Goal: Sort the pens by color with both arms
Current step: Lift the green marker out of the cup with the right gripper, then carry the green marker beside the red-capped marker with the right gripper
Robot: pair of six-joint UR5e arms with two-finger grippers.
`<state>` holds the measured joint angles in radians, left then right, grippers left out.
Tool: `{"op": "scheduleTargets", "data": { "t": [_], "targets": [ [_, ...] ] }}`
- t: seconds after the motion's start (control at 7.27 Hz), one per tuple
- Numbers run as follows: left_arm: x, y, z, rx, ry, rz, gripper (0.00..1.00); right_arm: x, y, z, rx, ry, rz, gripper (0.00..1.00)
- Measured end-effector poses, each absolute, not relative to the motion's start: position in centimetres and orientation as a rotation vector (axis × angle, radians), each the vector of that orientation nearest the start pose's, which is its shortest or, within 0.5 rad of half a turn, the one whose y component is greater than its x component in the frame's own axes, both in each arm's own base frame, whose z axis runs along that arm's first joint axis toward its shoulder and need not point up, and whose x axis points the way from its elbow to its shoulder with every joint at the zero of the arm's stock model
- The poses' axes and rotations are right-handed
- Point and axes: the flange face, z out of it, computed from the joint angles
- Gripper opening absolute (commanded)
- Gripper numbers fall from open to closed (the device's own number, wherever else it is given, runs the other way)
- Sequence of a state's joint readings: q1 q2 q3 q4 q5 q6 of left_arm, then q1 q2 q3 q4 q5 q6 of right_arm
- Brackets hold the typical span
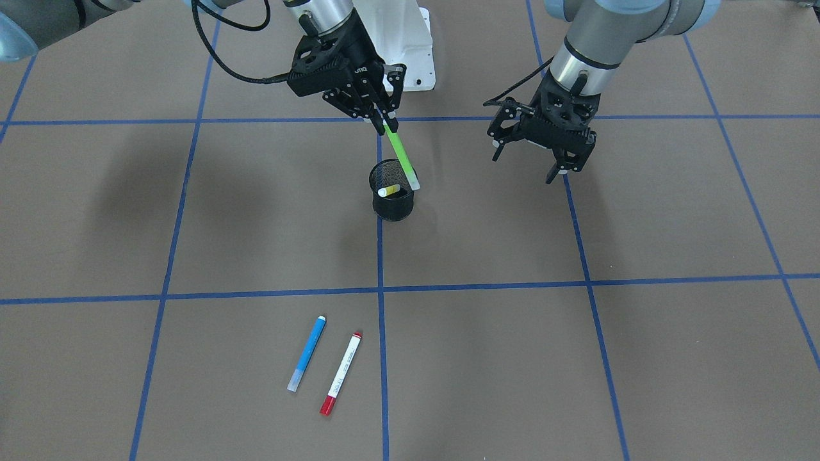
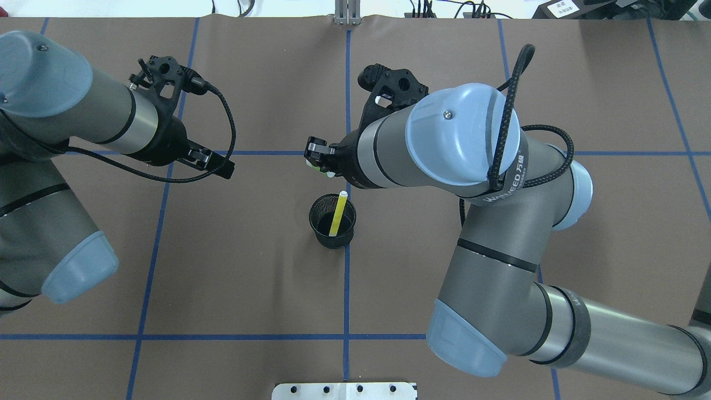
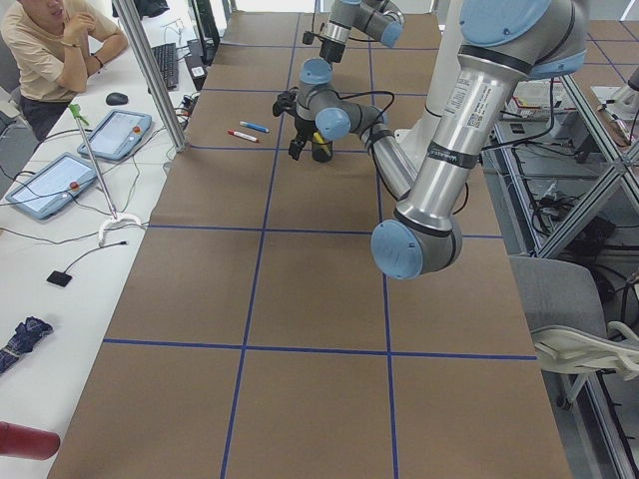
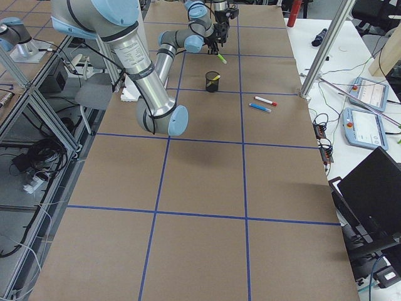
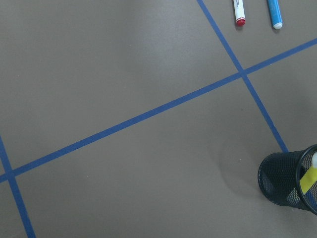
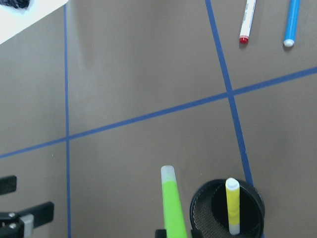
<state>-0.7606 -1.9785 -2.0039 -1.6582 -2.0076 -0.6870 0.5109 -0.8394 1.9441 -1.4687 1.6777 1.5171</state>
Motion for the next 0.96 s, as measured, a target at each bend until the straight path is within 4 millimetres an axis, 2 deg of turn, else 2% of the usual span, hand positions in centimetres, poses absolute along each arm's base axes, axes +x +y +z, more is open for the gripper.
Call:
{"op": "scheduleTargets", "data": {
  "t": [0.28, 0.41, 0.83, 0.96],
  "targets": [
    [34.1, -45.6, 23.9, 0.387, 0.912, 0.296, 0.99, -46.2, -42.1, 6.8, 0.368, -1.088, 0.372, 0.0],
    [33.6, -45.9, 24.3, 0.379, 0.906, 0.272, 0.99, -47.6, -43.8, 6.4, 0.414, -1.021, 0.396, 0.0],
    [32.1, -46.9, 25.4, 0.373, 0.886, 0.238, 0.99, -53.8, -49.7, 5.1, 0.53, -0.834, 0.477, 0.0],
    [31.8, -47.2, 25.5, 0.374, 0.882, 0.236, 0.99, -56.0, -51.8, 5.2, 0.564, -0.762, 0.502, 0.0]
  ]
}}
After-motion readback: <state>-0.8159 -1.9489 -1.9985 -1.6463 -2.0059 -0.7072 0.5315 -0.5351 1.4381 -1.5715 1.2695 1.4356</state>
